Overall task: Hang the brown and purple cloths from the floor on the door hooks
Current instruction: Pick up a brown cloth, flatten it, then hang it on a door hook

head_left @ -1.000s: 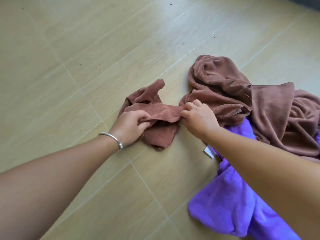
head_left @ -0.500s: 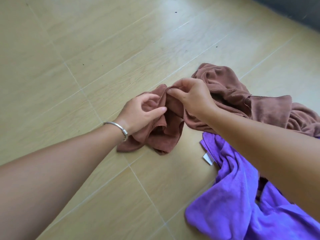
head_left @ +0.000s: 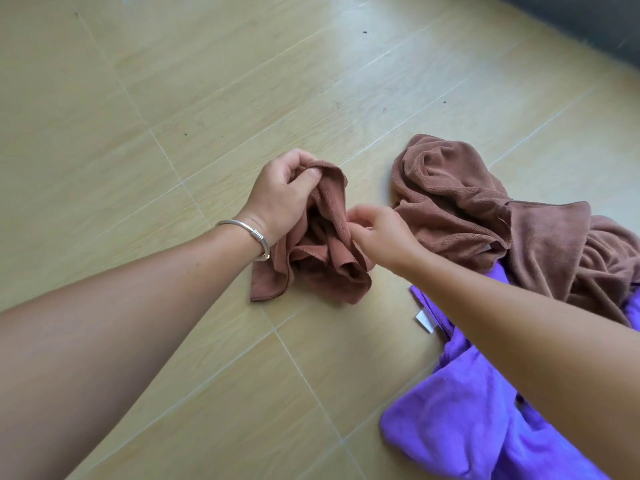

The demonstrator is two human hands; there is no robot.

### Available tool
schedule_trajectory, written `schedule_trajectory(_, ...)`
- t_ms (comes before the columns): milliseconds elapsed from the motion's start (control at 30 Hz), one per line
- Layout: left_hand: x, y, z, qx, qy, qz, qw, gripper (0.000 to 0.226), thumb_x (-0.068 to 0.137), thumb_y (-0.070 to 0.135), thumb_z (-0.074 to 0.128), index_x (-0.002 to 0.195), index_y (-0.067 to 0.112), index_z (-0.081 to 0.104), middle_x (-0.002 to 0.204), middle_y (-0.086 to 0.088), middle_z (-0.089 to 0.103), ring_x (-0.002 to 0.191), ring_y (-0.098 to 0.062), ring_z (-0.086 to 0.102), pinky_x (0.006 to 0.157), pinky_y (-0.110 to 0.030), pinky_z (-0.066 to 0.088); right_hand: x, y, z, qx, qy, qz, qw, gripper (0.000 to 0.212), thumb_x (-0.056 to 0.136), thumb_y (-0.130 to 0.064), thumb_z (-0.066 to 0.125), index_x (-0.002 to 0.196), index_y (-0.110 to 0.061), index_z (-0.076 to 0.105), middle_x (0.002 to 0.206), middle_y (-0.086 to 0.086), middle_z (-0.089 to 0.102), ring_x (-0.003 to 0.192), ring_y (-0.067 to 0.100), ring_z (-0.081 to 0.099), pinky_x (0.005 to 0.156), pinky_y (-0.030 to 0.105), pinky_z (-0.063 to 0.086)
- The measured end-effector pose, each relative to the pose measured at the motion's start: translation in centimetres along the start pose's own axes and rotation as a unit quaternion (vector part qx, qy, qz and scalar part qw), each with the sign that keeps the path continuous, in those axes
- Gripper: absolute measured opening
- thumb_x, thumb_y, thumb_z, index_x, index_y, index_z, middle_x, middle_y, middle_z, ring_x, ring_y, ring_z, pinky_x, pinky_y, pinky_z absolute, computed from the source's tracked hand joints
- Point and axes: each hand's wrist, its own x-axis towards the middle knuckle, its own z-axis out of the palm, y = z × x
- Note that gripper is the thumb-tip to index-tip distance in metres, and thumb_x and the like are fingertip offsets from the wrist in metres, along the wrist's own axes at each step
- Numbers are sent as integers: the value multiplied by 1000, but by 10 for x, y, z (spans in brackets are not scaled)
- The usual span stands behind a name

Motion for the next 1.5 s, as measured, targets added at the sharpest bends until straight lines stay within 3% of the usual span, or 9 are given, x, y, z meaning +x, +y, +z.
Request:
schedule_trajectory(133, -6, 40, -20, 4, 8, -5, 1000, 12, 92, 14, 60, 83, 20, 63, 71, 10, 65, 67, -3, 61, 68, -20, 48, -20, -42, 5, 104, -17, -1, 994, 38, 82, -53, 46, 76, -20, 62, 64, -17, 56, 64, 0, 50, 65, 27, 41)
schedule_trajectory(233, -14, 77, -46, 11, 21, -17, 1000, 7, 91, 15, 62, 87, 19, 66, 75, 12, 67, 69, 1, 63, 70, -16, 48, -45, -77, 3, 105, -3, -3, 994, 29, 79, -59, 55, 80, -34, 69, 75, -17, 68, 73, -3, 61, 68, 17, 47)
schedule_trajectory(433, -37, 159, -106, -31, 65, -22, 997, 9, 92, 16, 59, 88, 20, 66, 77, 2, 67, 71, -8, 62, 69, -25, 52, -78, -159, -18, -44, 34, -74, 996, 33, 82, -34, 67, 68, -11, 49, 58, 1, 43, 59, 20, 40, 58, 39, 42)
schedule_trajectory(533, -42, 201, -138, -32, 81, 0, 996, 9, 92, 15, 58, 88, 20, 65, 80, -4, 62, 73, -11, 56, 71, -27, 48, -87, -194, -36, -82, 39, -36, 995, 17, 82, -21, 64, 70, -13, 54, 59, 3, 52, 63, 29, 49, 61, 45, 47)
schedule_trajectory(833, -46, 275, -242, -72, 168, -69, 981, 13, 92, 19, 55, 84, 24, 63, 78, 0, 61, 76, -16, 54, 77, -44, 50, -84, -291, -115, -186, 30, 24, 982, 23, 81, -28, 66, 63, -31, 51, 60, -9, 55, 68, 20, 57, 54, 31, 41)
schedule_trajectory(933, -40, 289, -273, -94, 217, -101, 966, 13, 91, 23, 57, 81, 25, 66, 80, 1, 63, 78, -15, 55, 84, -47, 52, -65, -330, -140, -211, 72, 6, 975, 4, 82, -27, 61, 77, -28, 62, 69, -11, 61, 73, 16, 57, 59, 29, 40)
schedule_trajectory(1133, -25, 328, -334, -76, 234, -125, 961, 27, 89, 28, 61, 69, 41, 72, 77, 5, 62, 75, -11, 55, 74, -31, 49, -23, -422, -186, -240, 145, -28, 959, 13, 80, -26, 59, 91, -29, 67, 85, -8, 66, 82, 18, 58, 66, 28, 39)
schedule_trajectory(1333, -13, 371, -393, -73, 271, -101, 954, 16, 91, 23, 61, 78, 28, 70, 64, 24, 65, 62, 8, 54, 75, -20, 48, -7, -518, -219, -259, 191, -64, 945, 23, 79, -48, 67, 84, -26, 68, 75, -8, 66, 75, 18, 59, 67, 33, 48)
schedule_trajectory(1500, -21, 397, -422, -49, 300, -67, 950, 18, 91, 21, 60, 76, 29, 66, 61, 26, 64, 60, 9, 54, 69, -14, 47, -9, -565, -227, -259, 165, -141, 941, 13, 89, -21, 59, 97, -19, 70, 96, -3, 65, 92, 20, 58, 79, 31, 44)
